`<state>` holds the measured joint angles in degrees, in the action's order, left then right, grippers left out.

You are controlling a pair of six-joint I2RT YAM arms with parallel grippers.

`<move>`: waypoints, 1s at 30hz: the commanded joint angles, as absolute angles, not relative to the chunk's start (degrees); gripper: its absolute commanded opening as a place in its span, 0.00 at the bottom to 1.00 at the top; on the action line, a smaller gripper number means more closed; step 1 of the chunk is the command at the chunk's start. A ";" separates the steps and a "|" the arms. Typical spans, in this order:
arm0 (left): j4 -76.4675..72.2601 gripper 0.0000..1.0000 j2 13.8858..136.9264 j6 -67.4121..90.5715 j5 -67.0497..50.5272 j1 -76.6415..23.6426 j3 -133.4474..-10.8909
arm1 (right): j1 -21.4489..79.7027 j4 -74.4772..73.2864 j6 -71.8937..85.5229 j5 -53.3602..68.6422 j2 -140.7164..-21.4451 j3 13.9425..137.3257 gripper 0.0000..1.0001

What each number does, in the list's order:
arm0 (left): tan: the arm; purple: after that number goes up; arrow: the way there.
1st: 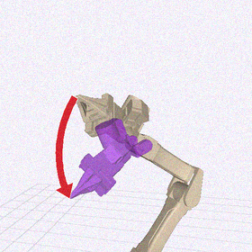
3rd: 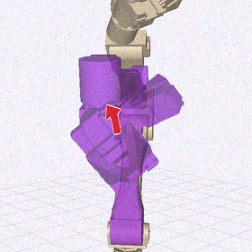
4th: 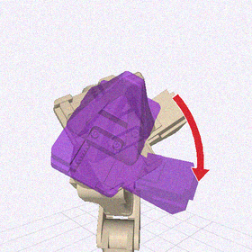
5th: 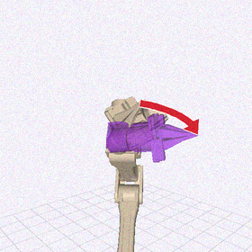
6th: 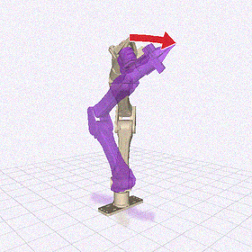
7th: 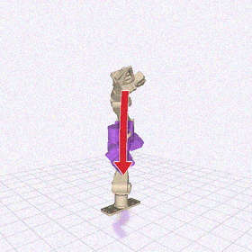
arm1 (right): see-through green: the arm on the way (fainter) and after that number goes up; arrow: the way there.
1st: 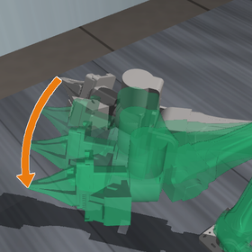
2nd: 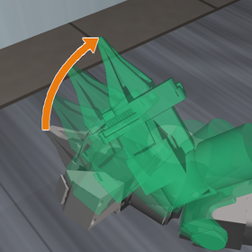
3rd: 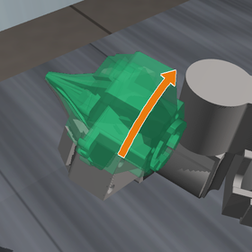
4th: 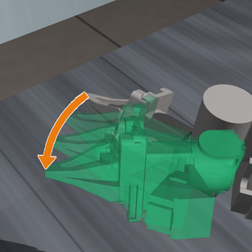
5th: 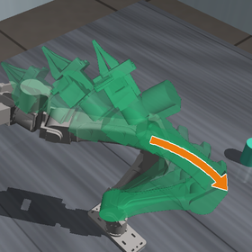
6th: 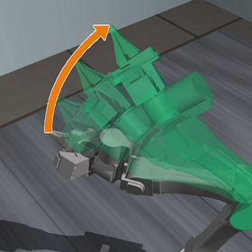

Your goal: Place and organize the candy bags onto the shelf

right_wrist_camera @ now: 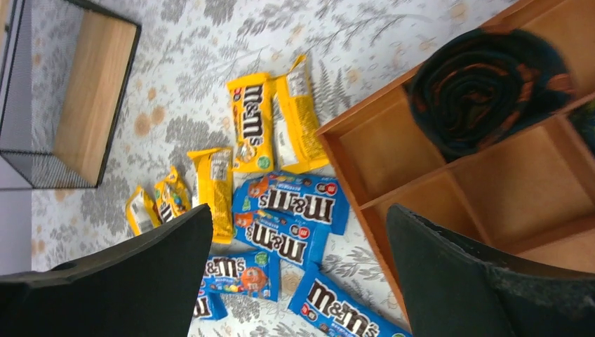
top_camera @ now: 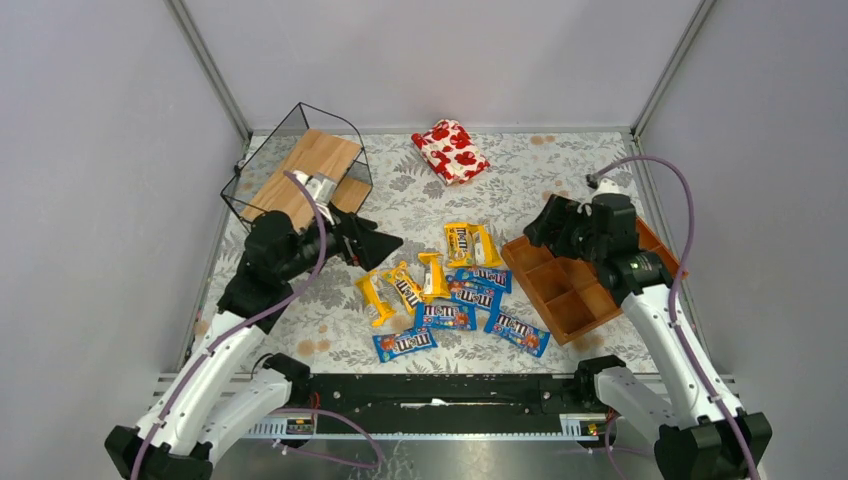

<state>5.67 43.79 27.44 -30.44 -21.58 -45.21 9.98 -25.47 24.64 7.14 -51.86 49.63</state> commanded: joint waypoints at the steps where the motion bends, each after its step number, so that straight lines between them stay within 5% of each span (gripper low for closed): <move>1: 12.90 0.99 45.32 23.13 -21.55 -24.85 -49.44 | 15.31 -25.00 27.12 7.45 -56.48 50.67 1.00; 14: 17.33 0.99 49.96 38.86 -18.78 -25.97 -37.30 | 31.15 -11.85 32.61 10.35 -62.43 44.59 1.00; 21: 21.39 0.73 47.46 53.44 1.95 -33.40 -31.14 | 37.62 -8.12 32.76 11.15 -65.92 43.67 1.00; 30: 28.19 0.74 55.82 62.55 14.67 -36.97 -32.33 | 44.08 -4.31 34.10 11.07 -68.13 41.18 1.00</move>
